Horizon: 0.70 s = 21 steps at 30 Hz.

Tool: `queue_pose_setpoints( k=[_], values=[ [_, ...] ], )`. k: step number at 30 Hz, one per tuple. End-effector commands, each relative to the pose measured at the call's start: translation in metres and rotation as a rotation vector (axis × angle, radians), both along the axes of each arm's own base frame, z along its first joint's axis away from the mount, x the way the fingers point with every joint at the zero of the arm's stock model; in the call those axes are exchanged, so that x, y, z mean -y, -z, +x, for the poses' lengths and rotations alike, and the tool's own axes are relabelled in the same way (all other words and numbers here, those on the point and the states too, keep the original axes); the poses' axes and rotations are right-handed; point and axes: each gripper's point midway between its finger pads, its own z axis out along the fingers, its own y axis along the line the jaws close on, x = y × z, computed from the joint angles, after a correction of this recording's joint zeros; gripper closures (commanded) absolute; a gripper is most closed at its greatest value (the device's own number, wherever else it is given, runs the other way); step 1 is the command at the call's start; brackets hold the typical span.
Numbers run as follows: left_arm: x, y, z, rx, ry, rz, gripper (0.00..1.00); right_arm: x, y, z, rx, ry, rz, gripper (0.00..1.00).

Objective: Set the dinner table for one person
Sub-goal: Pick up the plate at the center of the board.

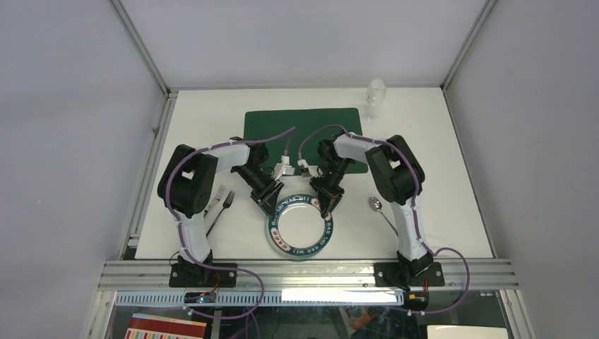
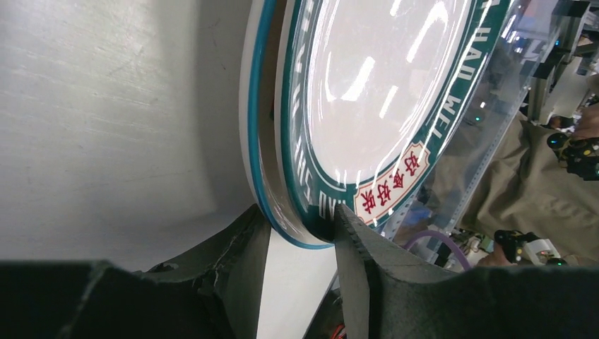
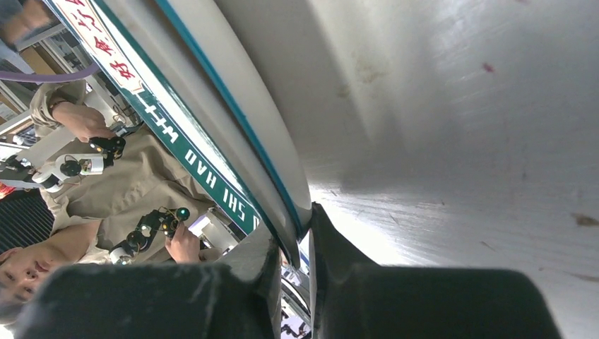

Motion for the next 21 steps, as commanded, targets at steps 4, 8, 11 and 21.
queue_pose_setpoints(
  k=[4,8,11,21],
  values=[
    [0.018,-0.016,0.033,0.202,0.029,-0.084,0.61,-0.009,-0.007,0.041,0.237,-0.054,0.058,1.0],
    [0.017,-0.019,0.038,0.224,0.024,-0.071,0.61,-0.005,-0.006,0.057,0.284,-0.047,0.032,1.0],
    [0.017,-0.021,0.042,0.238,0.017,-0.056,0.61,-0.004,-0.011,0.066,0.302,-0.038,0.039,1.0],
    [0.019,-0.026,0.052,0.27,0.007,-0.046,0.59,0.002,-0.023,0.085,0.354,-0.004,0.048,1.0]
  ],
)
